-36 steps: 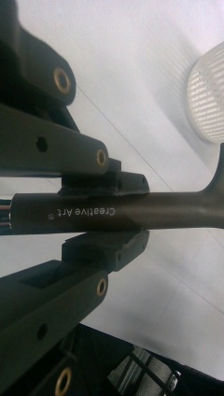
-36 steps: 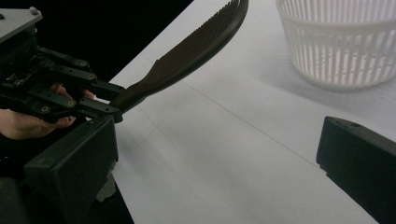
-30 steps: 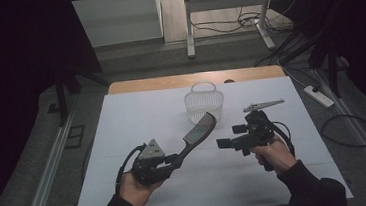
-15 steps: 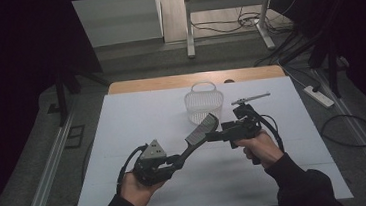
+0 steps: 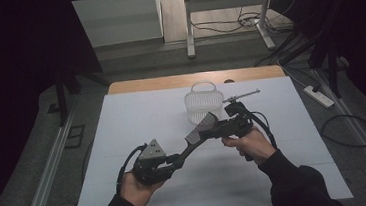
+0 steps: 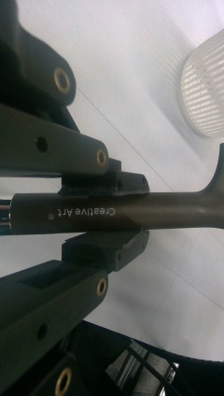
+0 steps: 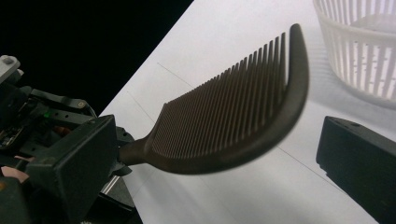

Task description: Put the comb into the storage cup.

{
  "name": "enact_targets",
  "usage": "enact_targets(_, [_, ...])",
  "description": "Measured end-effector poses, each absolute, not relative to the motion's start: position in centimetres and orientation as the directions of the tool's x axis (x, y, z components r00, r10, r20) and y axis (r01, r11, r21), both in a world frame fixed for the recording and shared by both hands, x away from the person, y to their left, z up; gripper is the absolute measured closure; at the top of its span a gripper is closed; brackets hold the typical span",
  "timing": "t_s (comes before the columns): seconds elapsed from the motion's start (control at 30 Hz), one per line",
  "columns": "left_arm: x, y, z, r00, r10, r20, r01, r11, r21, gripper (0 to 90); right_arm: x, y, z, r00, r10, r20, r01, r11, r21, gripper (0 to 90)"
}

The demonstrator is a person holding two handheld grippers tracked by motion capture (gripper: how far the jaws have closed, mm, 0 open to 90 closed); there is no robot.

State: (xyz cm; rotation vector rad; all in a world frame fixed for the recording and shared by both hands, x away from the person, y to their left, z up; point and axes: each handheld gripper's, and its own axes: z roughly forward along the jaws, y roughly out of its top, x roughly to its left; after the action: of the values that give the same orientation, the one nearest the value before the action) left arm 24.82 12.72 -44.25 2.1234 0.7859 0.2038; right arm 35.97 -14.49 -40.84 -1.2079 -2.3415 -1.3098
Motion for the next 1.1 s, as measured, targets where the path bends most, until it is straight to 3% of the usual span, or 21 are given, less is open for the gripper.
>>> enact_targets(0.2, [24.8,12.7,-44.2,0.79,0.6,-0.125,0.46,-0.445,0.768,72.5,36.2,-14.3,-41.1,-0.635,0.554,0.539,0.75,0.273,0.603,2.6])
enact_targets(0.23, [24.8,12.7,-44.2,0.789,0.602,-0.124,0.459,-0.444,0.769,72.5,36.2,-14.3,-41.1,-0.633,0.551,0.544,0.752,0.269,0.602,9.9])
enact_targets(0.27, [24.8,12.7,-44.2,0.789,0.602,-0.124,0.459,-0.444,0.769,72.5,36.2,-14.3,-41.1,-0.633,0.551,0.544,0.752,0.269,0.602,9.9])
enact_targets(0.3, [24.7,12.7,-44.2,0.789,0.602,-0.123,0.458,-0.444,0.77,72.5,36.2,-14.4,-41.1,-0.631,0.545,0.553,0.754,0.263,0.601,18.2])
enact_targets(0.33, [24.7,12.7,-44.2,0.789,0.603,-0.121,0.458,-0.444,0.771,72.5,36.2,-14.4,-41.1,-0.631,0.545,0.553,0.754,0.263,0.601,18.2])
enact_targets(0.5, [24.7,12.7,-44.2,0.786,0.608,-0.112,0.457,-0.449,0.768,72.5,36.1,-14.9,-41.2,-0.627,0.507,0.591,0.76,0.235,0.606,45.7])
enact_targets(0.53, [24.8,12.7,-44.2,0.785,0.609,-0.111,0.457,-0.449,0.767,72.5,36.1,-14.9,-41.2,-0.627,0.507,0.591,0.76,0.235,0.606,45.7])
enact_targets(0.67, [24.8,12.7,-44.3,0.783,0.613,-0.103,0.456,-0.454,0.765,72.5,36.2,-15.2,-41.5,-0.614,0.477,0.629,0.776,0.218,0.592,63.2])
enact_targets(1.0, [24.9,12.2,-44.7,0.789,0.61,-0.079,0.45,-0.485,0.749,72.3,36.7,-15.8,-42.0,-0.528,0.343,0.777,0.847,0.145,0.511,82.4])
enact_targets(1.1, [25.1,12.0,-45.1,0.791,0.608,-0.073,0.452,-0.499,0.74,72.1,36.5,-15.6,-41.9,-0.531,0.338,0.777,0.846,0.149,0.513,83.4])
